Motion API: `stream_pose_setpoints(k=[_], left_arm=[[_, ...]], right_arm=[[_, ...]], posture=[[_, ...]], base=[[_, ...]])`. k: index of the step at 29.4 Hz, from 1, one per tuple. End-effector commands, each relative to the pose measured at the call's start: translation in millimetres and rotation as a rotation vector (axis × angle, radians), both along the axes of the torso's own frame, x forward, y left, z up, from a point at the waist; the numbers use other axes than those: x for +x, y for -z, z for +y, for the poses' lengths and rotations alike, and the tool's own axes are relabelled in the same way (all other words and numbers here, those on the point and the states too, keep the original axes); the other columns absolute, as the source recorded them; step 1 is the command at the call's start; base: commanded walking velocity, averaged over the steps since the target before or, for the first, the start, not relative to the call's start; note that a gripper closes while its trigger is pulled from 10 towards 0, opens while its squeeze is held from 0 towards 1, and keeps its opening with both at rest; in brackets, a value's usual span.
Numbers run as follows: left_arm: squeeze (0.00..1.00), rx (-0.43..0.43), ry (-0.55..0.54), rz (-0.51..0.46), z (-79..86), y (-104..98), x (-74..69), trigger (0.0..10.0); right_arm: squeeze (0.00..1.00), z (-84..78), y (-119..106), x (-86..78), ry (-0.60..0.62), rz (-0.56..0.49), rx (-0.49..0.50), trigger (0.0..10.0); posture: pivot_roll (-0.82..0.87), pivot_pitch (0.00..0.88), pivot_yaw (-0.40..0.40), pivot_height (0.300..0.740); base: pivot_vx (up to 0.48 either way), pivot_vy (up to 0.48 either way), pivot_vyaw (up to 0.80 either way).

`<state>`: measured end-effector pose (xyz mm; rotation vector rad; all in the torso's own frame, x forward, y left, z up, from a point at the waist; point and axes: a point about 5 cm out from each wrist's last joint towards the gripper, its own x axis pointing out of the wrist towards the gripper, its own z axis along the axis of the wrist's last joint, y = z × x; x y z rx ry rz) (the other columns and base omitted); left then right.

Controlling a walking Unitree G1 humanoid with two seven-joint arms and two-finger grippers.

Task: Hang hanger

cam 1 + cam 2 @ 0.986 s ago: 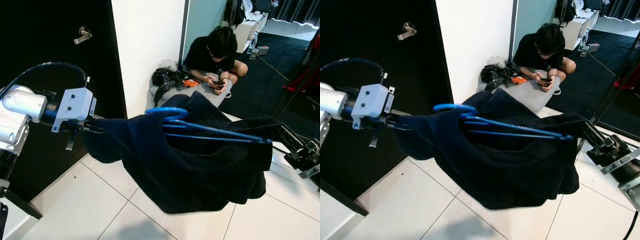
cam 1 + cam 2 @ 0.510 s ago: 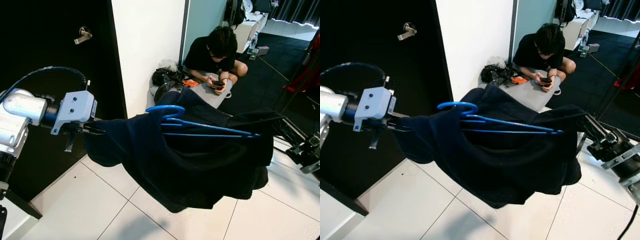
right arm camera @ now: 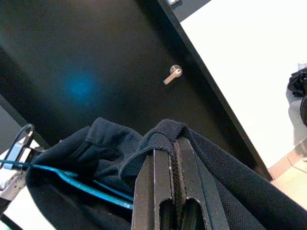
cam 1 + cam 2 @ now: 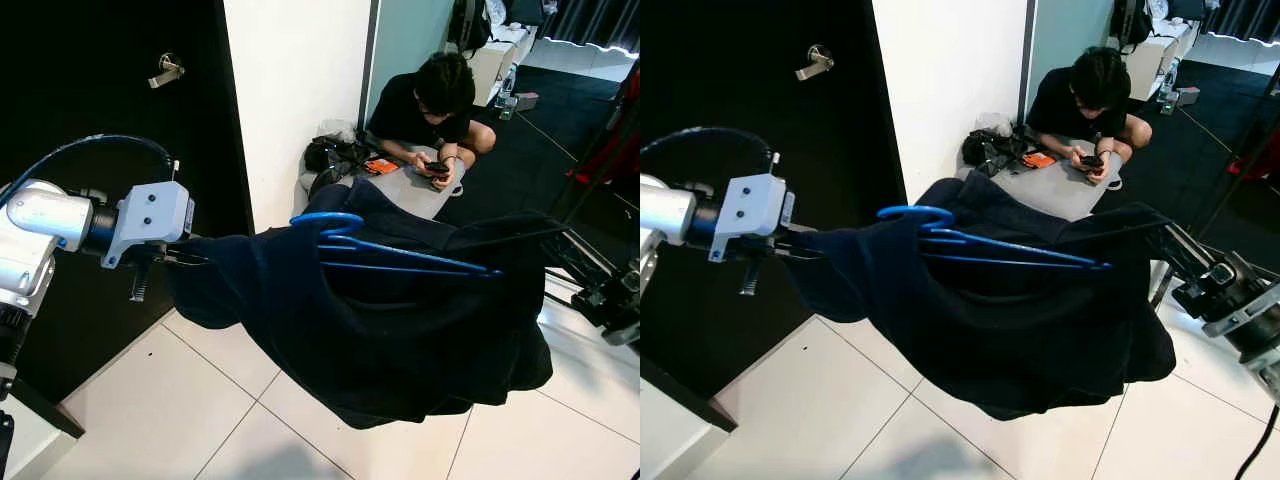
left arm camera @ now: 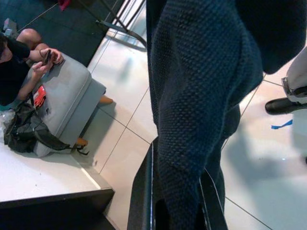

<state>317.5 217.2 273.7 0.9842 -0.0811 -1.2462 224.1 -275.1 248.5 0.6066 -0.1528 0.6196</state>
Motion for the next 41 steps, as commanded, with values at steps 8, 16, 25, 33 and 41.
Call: stream_pose_setpoints(k=[8,16,25,33,41], left_arm=[[0.0,0.004,-0.072,-0.059,12.6,-12,3.3,10.0],[0.0,0.015,-0.099,-0.099,22.2,-31,3.1,10.0],[0.0,0.038,-0.121,-0.104,27.0,-32,3.4,10.0],[0.0,0.058,-0.118,-0.093,27.2,-26,4.4,10.0],[0.0,0.044,-0.126,-0.106,20.5,-17,7.2,10.0]], right_arm=[[0.0,-0.3,5,-4.6,-0.004,0.034,-0.056,0.0],[0.0,-12.2,15,-4.4,0.05,0.073,-0.043,0.0],[0.0,-15.7,15,-5.7,0.056,0.069,-0.037,0.0],[0.0,-14.4,8,-5.3,0.049,0.037,-0.025,0.0],[0.0,-9.7,0,-4.4,0.028,0.002,-0.017,0.0]], posture=[[0.03,0.038,0.01,0.74],[0.04,0.039,0.01,0.74],[0.04,0.04,0.011,0.74],[0.04,0.041,0.011,0.74],[0.04,0.042,0.012,0.74]], base=[[0.0,0.0,0.0],[0.0,0.0,0.0],[0.0,0.0,0.0],[0.0,0.0,0.0],[0.0,0.0,0.0]])
